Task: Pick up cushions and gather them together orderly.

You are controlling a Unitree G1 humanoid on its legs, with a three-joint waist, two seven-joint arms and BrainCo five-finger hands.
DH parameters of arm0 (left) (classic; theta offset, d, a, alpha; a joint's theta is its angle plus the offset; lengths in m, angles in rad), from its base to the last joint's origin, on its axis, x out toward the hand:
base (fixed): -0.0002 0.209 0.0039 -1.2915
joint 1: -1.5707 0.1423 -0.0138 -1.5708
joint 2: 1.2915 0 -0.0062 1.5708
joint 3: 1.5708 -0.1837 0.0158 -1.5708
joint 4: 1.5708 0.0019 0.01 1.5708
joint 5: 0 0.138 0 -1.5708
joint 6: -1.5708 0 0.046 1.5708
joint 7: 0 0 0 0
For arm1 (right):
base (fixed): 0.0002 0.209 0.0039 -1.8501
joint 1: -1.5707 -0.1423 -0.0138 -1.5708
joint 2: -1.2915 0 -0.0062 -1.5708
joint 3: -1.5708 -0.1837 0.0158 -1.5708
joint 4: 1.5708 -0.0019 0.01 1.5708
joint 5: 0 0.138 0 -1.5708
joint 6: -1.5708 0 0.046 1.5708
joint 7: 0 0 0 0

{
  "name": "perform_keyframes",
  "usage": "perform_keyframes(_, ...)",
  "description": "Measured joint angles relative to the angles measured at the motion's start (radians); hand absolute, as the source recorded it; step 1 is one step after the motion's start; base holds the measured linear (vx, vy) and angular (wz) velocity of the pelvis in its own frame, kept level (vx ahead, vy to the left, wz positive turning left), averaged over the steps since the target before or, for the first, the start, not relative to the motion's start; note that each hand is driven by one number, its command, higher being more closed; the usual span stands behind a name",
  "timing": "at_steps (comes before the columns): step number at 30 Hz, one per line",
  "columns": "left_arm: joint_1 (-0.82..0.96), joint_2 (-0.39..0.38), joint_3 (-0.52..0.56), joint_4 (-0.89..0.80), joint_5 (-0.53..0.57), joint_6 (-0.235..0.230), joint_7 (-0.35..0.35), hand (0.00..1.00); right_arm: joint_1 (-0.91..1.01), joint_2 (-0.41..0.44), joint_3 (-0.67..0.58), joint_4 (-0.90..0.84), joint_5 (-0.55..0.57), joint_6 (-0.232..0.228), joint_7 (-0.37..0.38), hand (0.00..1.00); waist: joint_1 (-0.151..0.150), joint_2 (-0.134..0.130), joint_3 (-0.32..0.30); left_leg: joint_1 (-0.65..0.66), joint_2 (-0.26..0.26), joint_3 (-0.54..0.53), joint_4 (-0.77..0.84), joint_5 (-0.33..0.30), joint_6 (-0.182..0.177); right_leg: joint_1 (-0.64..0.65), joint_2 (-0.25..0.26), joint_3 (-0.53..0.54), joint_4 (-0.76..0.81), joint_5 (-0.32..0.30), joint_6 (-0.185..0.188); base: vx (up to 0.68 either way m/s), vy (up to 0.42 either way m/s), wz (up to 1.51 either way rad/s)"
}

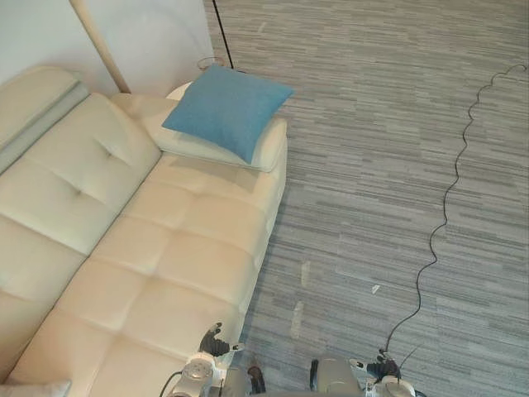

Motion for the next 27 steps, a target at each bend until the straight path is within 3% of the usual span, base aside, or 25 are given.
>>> perform_keyframes(1, -0.001, -0.001, 0.0, 0.0, 0.0, 0.0, 0.0, 0.0, -0.001, -0.004, 0.0, 0.0, 0.0, 0.0, 0.0, 0.0, -0.003, 0.006, 0.003, 0.009, 0.009, 0.001, -0.006, 0.0, -0.001, -0.012, 0.006, -0.013, -0.031, 0.01, -0.006, 0.34, -0.109, -0.03)
perform_keyframes(3, -0.009, -0.013, 0.0, 0.0, 0.0, 0.002, 0.0, 0.0, -0.012, -0.025, -0.001, -0.015, 0.0, -0.001, -0.001, 0.0, -0.008, 0.032, 0.011, 0.084, 0.058, 0.001, -0.043, -0.001, -0.034, -0.072, 0.028, -0.047, -0.232, 0.151, -0.015, 0.46, -0.177, 0.03)
perform_keyframes(4, -0.009, -0.013, 0.001, 0.0, 0.0, 0.001, 0.0, 0.0, -0.01, -0.025, -0.001, -0.022, 0.0, -0.001, -0.001, 0.0, -0.009, 0.031, 0.009, 0.097, 0.059, -0.001, -0.053, -0.003, -0.047, -0.078, 0.029, -0.046, -0.267, 0.196, -0.017, 0.55, -0.243, 0.2)
perform_keyframes(5, -0.008, -0.008, 0.001, 0.002, 0.0, 0.001, 0.0, 0.0, 0.008, -0.025, 0.0, -0.031, -0.002, 0.0, -0.001, 0.0, -0.017, 0.028, 0.004, 0.136, 0.064, -0.014, -0.067, -0.014, -0.09, -0.07, 0.029, -0.048, -0.29, 0.354, -0.081, 0.75, -0.334, 0.0)
perform_keyframes(6, -0.013, -0.024, 0.002, 0.019, 0.001, -0.001, -0.003, 0.0, -0.009, -0.04, -0.001, -0.032, -0.002, 0.001, -0.001, 0.0, -0.002, 0.061, -0.003, 0.139, 0.1, -0.019, -0.053, 0.008, -0.135, -0.083, 0.048, -0.05, -0.227, 0.31, -0.115, 0.74, -0.342, 0.07)
perform_keyframes(7, -0.021, -0.032, 0.001, 0.021, 0.001, -0.001, -0.005, 0.0, -0.014, -0.045, -0.005, -0.037, -0.002, 0.0, 0.0, 0.0, -0.007, 0.059, -0.003, 0.131, 0.09, -0.036, -0.018, 0.047, -0.161, -0.08, 0.033, -0.051, -0.19, 0.266, -0.117, 0.7, -0.343, -0.02)
perform_keyframes(8, -0.024, -0.042, 0.001, 0.02, 0.001, -0.003, -0.004, 0.0, -0.016, -0.051, -0.021, -0.035, -0.001, 0.001, 0.001, 0.0, -0.009, 0.062, -0.004, 0.122, 0.086, -0.051, 0.037, 0.088, -0.16, -0.062, 0.022, -0.054, -0.167, 0.238, -0.125, 0.52, -0.301, 0.25)
perform_keyframes(10, -0.017, -0.058, 0.022, 0.02, 0.001, -0.01, -0.004, 0.0, -0.002, -0.051, -0.027, -0.033, 0.0, 0.0, 0.001, 0.0, -0.015, 0.055, 0.001, 0.015, 0.116, -0.101, 0.359, 0.242, -0.164, 0.07, 0.032, -0.064, -0.214, 0.176, -0.126, 0.52, -0.304, 0.24)
perform_keyframes(11, -0.013, -0.061, 0.034, 0.02, 0.001, -0.012, -0.003, 0.0, 0.001, -0.048, -0.018, -0.029, 0.002, 0.0, 0.001, 0.0, -0.012, 0.06, 0.005, -0.056, 0.145, -0.117, 0.564, 0.263, -0.166, 0.139, 0.053, -0.068, -0.252, 0.154, -0.128, 0.38, -0.174, -0.04)
perform_keyframes(13, 0.0, -0.053, 0.042, 0.012, 0.0, -0.01, -0.003, 0.0, 0.0, -0.047, -0.017, -0.01, 0.012, 0.0, 0.0, 0.0, 0.004, 0.057, 0.01, -0.176, 0.186, -0.1, 0.816, 0.163, -0.089, 0.263, 0.09, -0.054, -0.313, 0.129, -0.145, 0.33, -0.1, -0.37)
perform_keyframes(14, 0.001, -0.048, 0.041, 0.006, 0.0, -0.011, -0.002, 0.0, -0.001, -0.045, -0.017, -0.004, 0.015, 0.0, 0.0, 0.0, 0.009, 0.051, 0.013, -0.197, 0.183, -0.086, 0.807, 0.145, -0.083, 0.289, 0.091, -0.049, -0.331, 0.123, -0.141, 0.3, -0.065, -0.42)
perform_keyframes(17, -0.01, -0.052, 0.041, -0.002, 0.001, -0.009, 0.0, 0.0, -0.001, -0.028, -0.042, 0.0, 0.033, -0.001, -0.003, 0.0, 0.013, 0.042, 0.015, -0.284, 0.138, -0.025, 0.485, 0.085, -0.073, 0.364, 0.087, -0.015, -0.393, 0.112, -0.121, 0.32, 0.017, -0.39)
perform_keyframes(18, -0.013, -0.054, 0.04, -0.002, 0.001, -0.008, 0.0, 0.0, -0.001, -0.022, -0.051, 0.0, 0.032, 0.0, -0.005, 0.0, 0.013, 0.042, 0.015, -0.29, 0.103, -0.032, 0.291, 0.094, -0.079, 0.388, 0.083, -0.002, -0.403, 0.103, -0.105, 0.39, 0.093, -0.42)
perform_keyframes(19, -0.014, -0.057, 0.04, -0.003, 0.001, -0.008, 0.001, 0.0, 0.009, -0.021, -0.063, 0.001, 0.032, 0.001, -0.011, 0.0, 0.015, 0.043, 0.013, -0.257, 0.061, -0.06, 0.038, 0.157, -0.102, 0.4, 0.082, 0.019, -0.412, 0.085, -0.08, 0.39, 0.108, -0.43)
perform_keyframes(20, -0.012, -0.058, 0.039, -0.002, 0.001, -0.008, 0.002, 0.0, 0.011, -0.023, -0.062, 0.001, 0.032, 0.001, -0.013, 0.0, 0.016, 0.047, 0.012, -0.249, 0.056, -0.067, -0.018, 0.184, -0.11, 0.405, 0.088, 0.025, -0.413, 0.077, -0.07, 0.4, 0.146, -0.55)
perform_keyframes(21, -0.006, -0.056, 0.039, 0.0, 0.0, -0.007, 0.007, 0.0, 0.019, -0.018, -0.059, 0.002, 0.03, 0.004, -0.019, 0.0, 0.018, 0.05, 0.009, -0.23, 0.049, -0.087, -0.071, 0.297, -0.07, 0.422, 0.095, 0.054, -0.407, 0.045, -0.054, 0.42, 0.169, -0.38)
perform_keyframes(22, -0.008, -0.05, 0.04, -0.001, 0.0, -0.007, 0.009, 0.0, 0.019, 0.0, -0.055, 0.001, 0.03, 0.005, -0.019, 0.0, 0.018, 0.027, -0.002, -0.228, 0.02, -0.083, -0.053, 0.271, -0.044, 0.429, 0.071, 0.068, -0.404, 0.028, -0.038, 0.54, 0.17, -0.28)
perform_keyframes(23, -0.016, -0.035, 0.038, 0.0, -0.001, -0.006, 0.01, 0.0, 0.02, 0.015, -0.052, 0.002, 0.029, 0.004, -0.019, 0.0, 0.014, -0.016, -0.017, -0.243, -0.023, -0.081, -0.022, 0.215, -0.025, 0.426, 0.03, 0.072, -0.375, 0.007, -0.013, 0.46, 0.108, -0.05)
perform_keyframes(24, -0.021, -0.035, 0.033, 0.0, -0.002, -0.006, 0.01, 0.0, 0.016, 0.016, -0.052, 0.003, 0.029, 0.004, -0.018, 0.0, 0.018, -0.021, -0.015, -0.241, -0.029, -0.075, -0.022, 0.209, -0.023, 0.414, 0.023, 0.08, -0.353, 0.005, -0.009, 0.52, 0.118, 0.01)
perform_keyframes(25, -0.027, -0.034, 0.004, 0.0, -0.003, -0.005, 0.009, 0.0, 0.006, 0.018, -0.045, 0.002, 0.027, 0.004, -0.018, 0.0, 0.018, -0.03, -0.014, -0.209, -0.048, -0.062, -0.052, 0.197, -0.008, 0.305, -0.007, 0.133, -0.109, 0.031, 0.035, 0.33, 0.087, 0.01)
perform_keyframes(27, -0.023, -0.026, 0.0, 0.001, -0.003, -0.001, 0.01, 0.0, -0.008, 0.027, -0.037, 0.002, 0.018, 0.005, -0.017, 0.0, 0.019, -0.032, -0.007, -0.147, -0.052, -0.063, -0.094, 0.194, -0.008, 0.221, -0.021, 0.159, 0.093, 0.071, 0.076, 0.31, 0.058, 0.09)
